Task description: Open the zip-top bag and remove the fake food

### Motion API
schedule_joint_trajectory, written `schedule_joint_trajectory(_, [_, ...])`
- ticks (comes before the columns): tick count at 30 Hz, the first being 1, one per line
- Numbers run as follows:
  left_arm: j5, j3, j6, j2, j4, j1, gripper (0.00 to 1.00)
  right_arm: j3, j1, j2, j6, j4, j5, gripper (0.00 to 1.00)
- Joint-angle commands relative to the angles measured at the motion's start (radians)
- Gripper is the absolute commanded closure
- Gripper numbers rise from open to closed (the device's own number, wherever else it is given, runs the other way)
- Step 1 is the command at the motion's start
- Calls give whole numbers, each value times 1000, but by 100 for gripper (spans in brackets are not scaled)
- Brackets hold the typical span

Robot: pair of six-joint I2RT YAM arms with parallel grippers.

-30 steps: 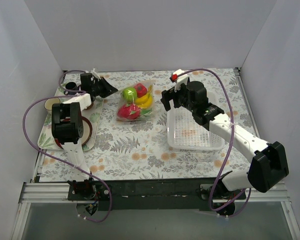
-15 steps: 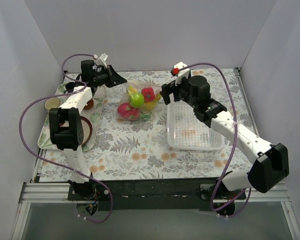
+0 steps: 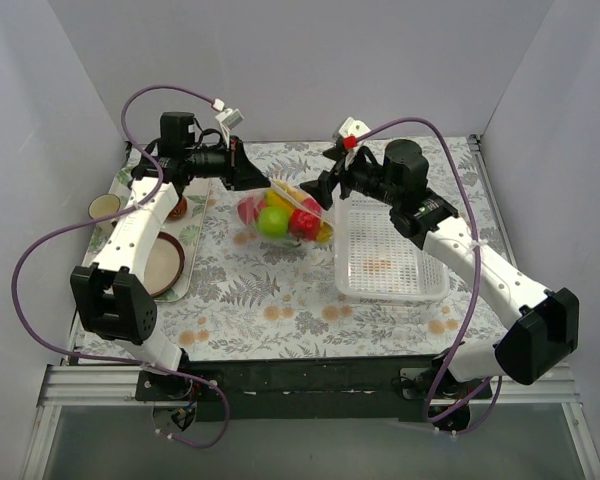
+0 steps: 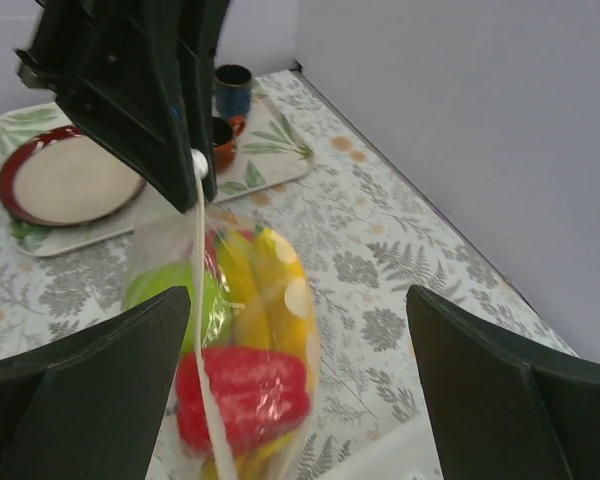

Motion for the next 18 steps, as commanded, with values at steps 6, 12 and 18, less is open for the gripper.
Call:
schedule_joint_trajectory(6, [42, -37, 165, -88, -190, -61, 96, 18, 43, 62, 53, 77, -296, 19])
schedule_joint_trajectory(12, [38, -44, 199, -105, -227, -72, 96, -15, 82, 95, 53, 25, -365, 21])
schedule_joint_trajectory(18, [51, -41, 234, -114, -262, -80, 96, -58, 85, 105, 47, 26, -372, 19])
